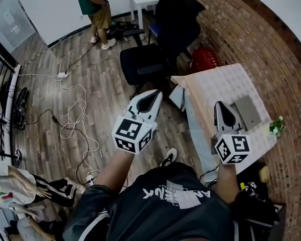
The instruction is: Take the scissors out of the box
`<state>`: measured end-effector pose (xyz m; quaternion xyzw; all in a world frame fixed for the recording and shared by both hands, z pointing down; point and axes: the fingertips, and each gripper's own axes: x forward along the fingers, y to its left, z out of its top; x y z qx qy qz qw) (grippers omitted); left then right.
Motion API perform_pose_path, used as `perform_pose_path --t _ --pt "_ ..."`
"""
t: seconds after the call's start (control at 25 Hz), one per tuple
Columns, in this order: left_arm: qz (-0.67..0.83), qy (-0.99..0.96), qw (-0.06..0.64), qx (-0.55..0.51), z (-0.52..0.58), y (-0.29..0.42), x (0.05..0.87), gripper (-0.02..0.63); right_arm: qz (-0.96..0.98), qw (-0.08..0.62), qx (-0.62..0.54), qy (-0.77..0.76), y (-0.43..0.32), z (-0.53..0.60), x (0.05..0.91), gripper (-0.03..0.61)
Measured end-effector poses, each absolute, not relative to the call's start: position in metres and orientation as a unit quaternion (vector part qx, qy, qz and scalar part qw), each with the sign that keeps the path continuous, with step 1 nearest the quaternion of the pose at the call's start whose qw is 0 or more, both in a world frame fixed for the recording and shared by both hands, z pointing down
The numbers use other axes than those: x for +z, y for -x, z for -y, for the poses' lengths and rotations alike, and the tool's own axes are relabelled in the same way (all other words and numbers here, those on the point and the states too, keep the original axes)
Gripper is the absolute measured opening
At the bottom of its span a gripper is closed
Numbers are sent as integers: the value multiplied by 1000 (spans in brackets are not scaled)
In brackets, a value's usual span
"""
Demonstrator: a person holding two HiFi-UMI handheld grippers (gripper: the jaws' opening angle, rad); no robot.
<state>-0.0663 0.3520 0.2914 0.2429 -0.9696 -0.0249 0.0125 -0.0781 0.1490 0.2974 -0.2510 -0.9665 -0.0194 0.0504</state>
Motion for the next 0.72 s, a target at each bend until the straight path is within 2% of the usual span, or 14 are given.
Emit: perform_pose_path --t 0.28,0.48,0.72 --pt "964 -263 37 -19 -302 155 290 12 972 46 -6 231 144 -106 298 41" --pt "946 -315 29 67 -234 195 273 12 978 35 23 206 179 -57 306 41" --pt "931 -354 38 78 -170 247 282 12 986 41 47 157 210 13 325 41"
